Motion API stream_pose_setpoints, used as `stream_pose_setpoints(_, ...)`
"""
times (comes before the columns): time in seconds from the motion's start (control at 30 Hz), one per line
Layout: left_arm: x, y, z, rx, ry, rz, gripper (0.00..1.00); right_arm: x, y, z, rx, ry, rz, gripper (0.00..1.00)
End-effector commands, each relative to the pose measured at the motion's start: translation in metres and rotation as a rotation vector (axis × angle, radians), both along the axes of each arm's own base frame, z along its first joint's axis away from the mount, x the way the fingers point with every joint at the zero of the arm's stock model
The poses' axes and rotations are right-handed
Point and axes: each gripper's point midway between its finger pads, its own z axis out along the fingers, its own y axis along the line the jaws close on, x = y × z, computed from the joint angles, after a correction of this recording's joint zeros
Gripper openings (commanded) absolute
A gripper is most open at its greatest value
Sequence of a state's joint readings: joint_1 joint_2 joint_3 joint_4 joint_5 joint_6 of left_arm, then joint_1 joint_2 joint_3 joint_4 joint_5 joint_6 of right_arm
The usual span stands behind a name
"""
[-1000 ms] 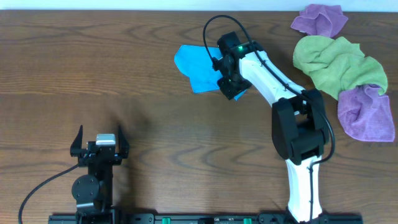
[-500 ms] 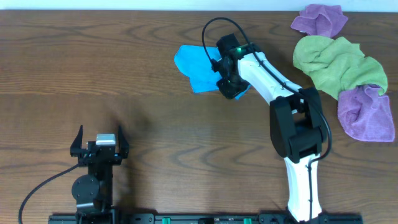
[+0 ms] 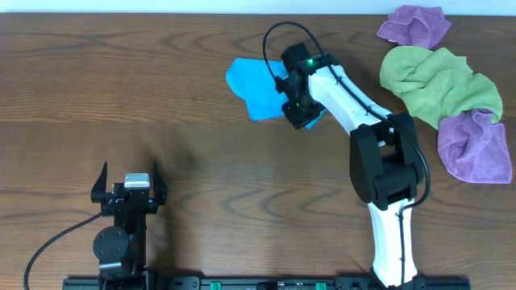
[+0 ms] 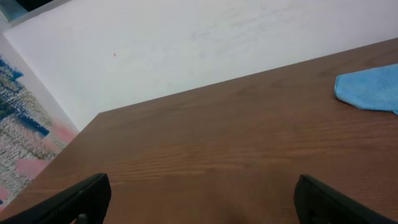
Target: Fold the cloth
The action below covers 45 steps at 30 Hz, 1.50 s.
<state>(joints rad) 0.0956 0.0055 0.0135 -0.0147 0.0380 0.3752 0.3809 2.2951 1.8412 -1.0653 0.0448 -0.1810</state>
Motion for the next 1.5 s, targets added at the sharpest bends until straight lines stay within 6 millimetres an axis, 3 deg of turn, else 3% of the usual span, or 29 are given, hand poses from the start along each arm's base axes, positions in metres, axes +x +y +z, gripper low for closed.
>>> stream_pose_setpoints(0.0,-0.002,0.001,-0.019,0.007,0.07,0.006,0.95,0.024,0.009,0.043,0.047,-0.112,-0.021,0.01)
stream_pose_setpoints(0.2,-0.002,0.001,-0.019,0.007,0.07,0.006,0.95,0.044,0.005,0.074,0.073,-0.194,-0.039,0.01)
stream_pose_setpoints(0.27,-0.002,0.001,-0.019,0.007,0.07,0.006,0.95,0.042,0.001,0.073,0.066,-0.181,-0.032,0.25)
stream_pose_setpoints(0.3,-0.002,0.001,-0.019,0.007,0.07,0.006,0.95,0.038,-0.001,0.072,0.06,-0.167,-0.029,0.48)
stream_pose_setpoints(0.33,-0.002,0.001,-0.019,0.007,0.07,0.006,0.95,0.035,-0.002,0.071,0.055,-0.155,-0.022,0.52)
stream_pose_setpoints(0.5,-0.002,0.001,-0.019,0.007,0.07,0.006,0.95,0.024,0.001,0.064,0.07,-0.102,0.025,0.42)
stream_pose_setpoints(0.87,-0.002,0.001,-0.019,0.007,0.07,0.006,0.95,0.002,-0.006,0.021,0.057,-0.021,0.03,0.41)
stream_pose_setpoints(1.47,-0.002,0.001,-0.019,0.007,0.07,0.006,0.95,-0.006,-0.013,-0.011,0.067,-0.002,0.017,0.35)
